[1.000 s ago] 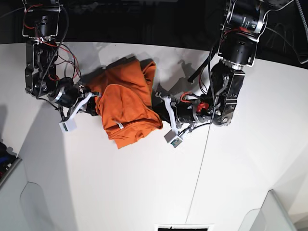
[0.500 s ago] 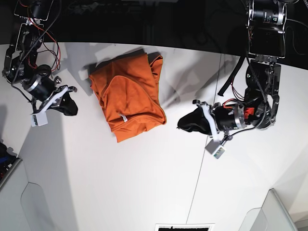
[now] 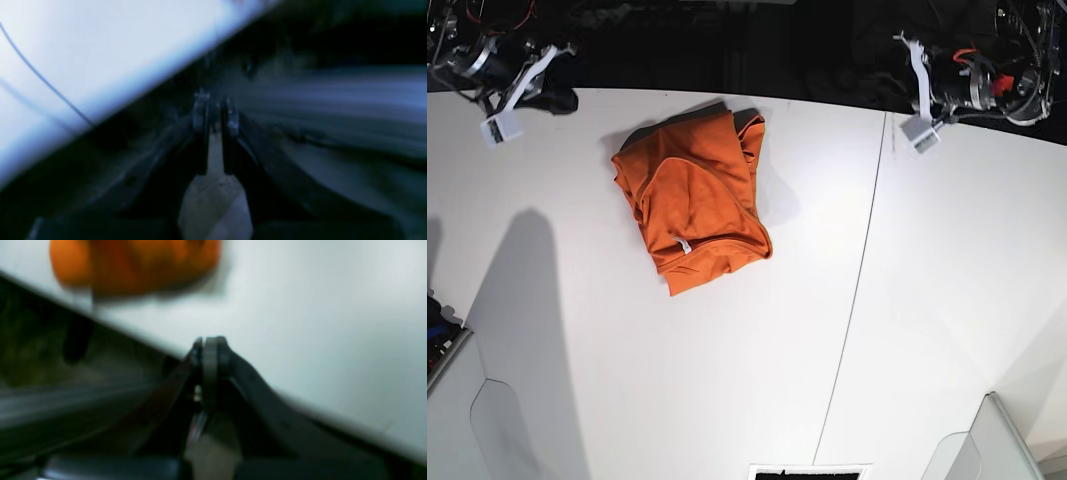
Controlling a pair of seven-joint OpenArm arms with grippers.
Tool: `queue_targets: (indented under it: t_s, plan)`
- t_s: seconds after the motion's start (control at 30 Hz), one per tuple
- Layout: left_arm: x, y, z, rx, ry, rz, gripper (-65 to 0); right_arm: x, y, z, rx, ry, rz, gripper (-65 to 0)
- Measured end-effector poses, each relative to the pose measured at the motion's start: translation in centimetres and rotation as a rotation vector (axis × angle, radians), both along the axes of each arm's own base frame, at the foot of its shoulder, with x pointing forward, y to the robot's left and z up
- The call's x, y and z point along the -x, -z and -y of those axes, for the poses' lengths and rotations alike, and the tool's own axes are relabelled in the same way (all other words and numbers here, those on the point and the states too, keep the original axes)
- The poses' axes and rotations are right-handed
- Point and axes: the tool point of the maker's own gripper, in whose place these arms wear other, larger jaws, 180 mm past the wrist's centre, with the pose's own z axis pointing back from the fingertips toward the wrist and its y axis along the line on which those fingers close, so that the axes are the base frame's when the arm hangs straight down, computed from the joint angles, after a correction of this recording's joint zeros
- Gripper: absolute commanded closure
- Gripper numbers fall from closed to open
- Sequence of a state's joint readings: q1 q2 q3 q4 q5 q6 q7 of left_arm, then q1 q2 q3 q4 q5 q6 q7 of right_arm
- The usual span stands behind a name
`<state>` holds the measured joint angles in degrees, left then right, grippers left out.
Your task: Layout the t-shirt on the table in an organized manner, then fold the t-shirt properly
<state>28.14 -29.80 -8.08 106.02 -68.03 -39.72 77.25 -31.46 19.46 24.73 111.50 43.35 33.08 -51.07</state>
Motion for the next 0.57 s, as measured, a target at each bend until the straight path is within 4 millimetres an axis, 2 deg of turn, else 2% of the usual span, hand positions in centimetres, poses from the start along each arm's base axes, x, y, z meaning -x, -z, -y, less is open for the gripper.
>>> queue_targets:
  t_s: [0.2, 0.27, 0.33, 0.43, 0.57]
  plan:
    - [6.3, 4.3, 0.3, -0.147, 0.145, -0.068, -6.9, 8.0, 3.7, 0.5, 0.103, -0.086, -0.224, 0.0]
    - [8.7, 6.8, -0.4, -0.241, 0.245, -0.053, -6.9, 11.2, 5.3, 0.8, 0.166, -0.154, -0.321, 0.0]
    - [10.7, 9.2, -0.8, -0.298, 0.346, -0.040, -6.9, 13.6, 6.7, 0.6, 0.190, -0.230, -0.394, 0.0]
    - [13.6, 12.6, -0.5, -0.324, 0.465, -0.095, -6.9, 15.6, 9.1, 1.3, 0.250, -0.359, -0.469, 0.0]
    - [14.8, 18.0, -0.9, -0.473, 0.478, -0.200, -6.9, 15.8, 12.7, 3.2, 0.284, -0.423, -0.540, 0.0]
